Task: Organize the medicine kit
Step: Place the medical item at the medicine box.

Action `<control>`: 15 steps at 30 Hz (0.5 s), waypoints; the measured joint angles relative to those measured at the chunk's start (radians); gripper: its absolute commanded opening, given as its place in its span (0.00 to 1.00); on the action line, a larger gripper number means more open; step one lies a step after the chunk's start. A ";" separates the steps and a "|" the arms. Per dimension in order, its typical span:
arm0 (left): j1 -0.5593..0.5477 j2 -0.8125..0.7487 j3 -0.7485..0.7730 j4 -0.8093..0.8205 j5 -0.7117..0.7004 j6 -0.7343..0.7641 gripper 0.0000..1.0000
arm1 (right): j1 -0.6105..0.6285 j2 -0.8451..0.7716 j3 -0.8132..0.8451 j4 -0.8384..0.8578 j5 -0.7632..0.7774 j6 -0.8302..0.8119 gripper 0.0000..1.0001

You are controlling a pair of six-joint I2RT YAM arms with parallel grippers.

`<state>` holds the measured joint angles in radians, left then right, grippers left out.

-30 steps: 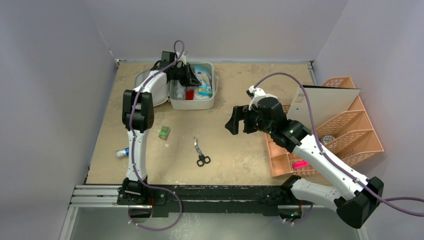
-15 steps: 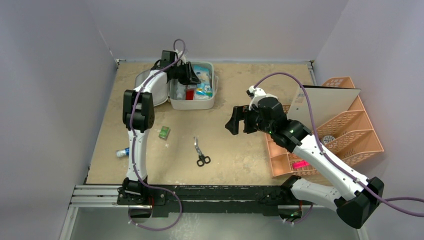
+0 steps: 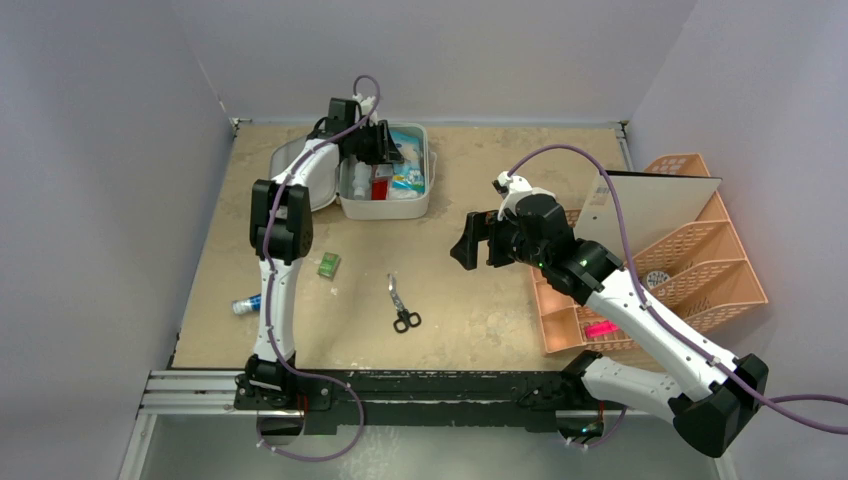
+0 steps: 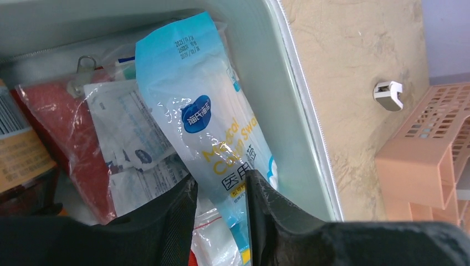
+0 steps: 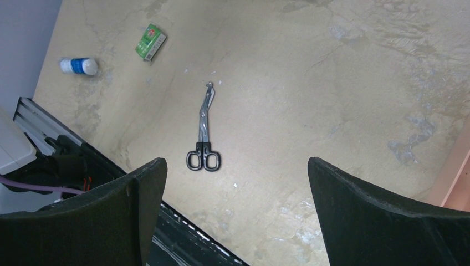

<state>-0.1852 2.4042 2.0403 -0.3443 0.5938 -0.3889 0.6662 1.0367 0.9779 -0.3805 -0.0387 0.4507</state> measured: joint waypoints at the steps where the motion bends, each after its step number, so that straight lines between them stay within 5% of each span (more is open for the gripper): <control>1: -0.003 0.004 0.008 -0.002 -0.004 0.013 0.33 | 0.000 0.000 0.000 0.000 0.000 0.000 0.99; 7: -0.030 0.013 0.038 -0.036 -0.025 0.096 0.09 | 0.000 0.006 0.000 -0.002 0.003 -0.003 0.99; 15: -0.039 0.013 0.040 -0.046 0.041 0.124 0.07 | 0.000 0.006 0.000 -0.003 0.004 -0.016 0.99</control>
<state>-0.2237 2.4168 2.0804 -0.3904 0.6346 -0.2653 0.6662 1.0428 0.9779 -0.3840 -0.0349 0.4347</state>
